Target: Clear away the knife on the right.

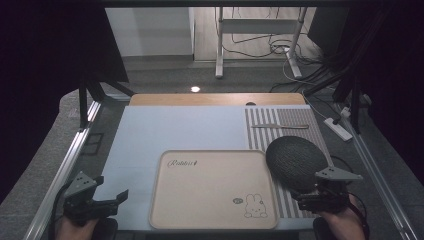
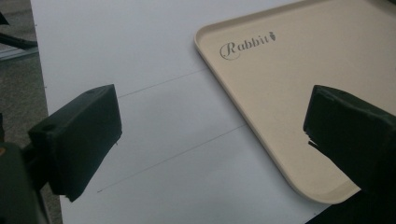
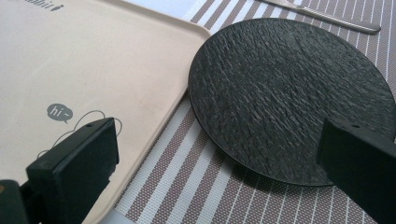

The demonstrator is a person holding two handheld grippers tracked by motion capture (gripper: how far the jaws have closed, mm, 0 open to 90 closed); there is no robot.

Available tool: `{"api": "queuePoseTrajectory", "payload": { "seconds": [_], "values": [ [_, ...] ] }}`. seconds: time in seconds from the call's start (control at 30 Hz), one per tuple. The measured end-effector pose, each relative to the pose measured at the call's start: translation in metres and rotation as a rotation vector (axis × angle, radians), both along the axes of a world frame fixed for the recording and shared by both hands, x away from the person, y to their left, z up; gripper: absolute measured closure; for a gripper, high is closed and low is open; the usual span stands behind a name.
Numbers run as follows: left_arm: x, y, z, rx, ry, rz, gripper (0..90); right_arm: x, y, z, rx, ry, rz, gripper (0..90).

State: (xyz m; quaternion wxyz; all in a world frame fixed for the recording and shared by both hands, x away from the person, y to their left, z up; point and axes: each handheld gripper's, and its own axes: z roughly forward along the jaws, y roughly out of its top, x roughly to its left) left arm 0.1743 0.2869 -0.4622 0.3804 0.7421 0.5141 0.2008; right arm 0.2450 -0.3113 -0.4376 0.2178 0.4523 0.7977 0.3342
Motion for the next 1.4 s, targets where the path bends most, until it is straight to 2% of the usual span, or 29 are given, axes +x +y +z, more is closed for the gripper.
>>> {"api": "queuePoseTrajectory", "payload": {
  "seconds": [0.2, 0.37, 0.87, 1.4],
  "values": [
    [0.0, 0.0, 0.0, 0.003, 0.001, -0.001, 4.5, 0.001, 0.001, 0.0, -0.013, 0.007, 0.0, 0.0],
    [0.001, 0.0, 0.0, 0.002, 0.003, -0.001, 4.6, 0.003, 0.0, 0.001, 0.013, -0.004, -0.008, 0.0],
    [0.001, -0.002, 0.0, 0.013, 0.005, -0.006, 4.9, 0.007, 0.002, 0.002, 0.002, -0.008, 0.003, 0.0],
    [0.002, -0.003, -0.001, 0.024, 0.011, -0.008, 4.9, 0.024, 0.005, 0.0, 0.006, 0.007, 0.044, 0.0]
  ]
}}
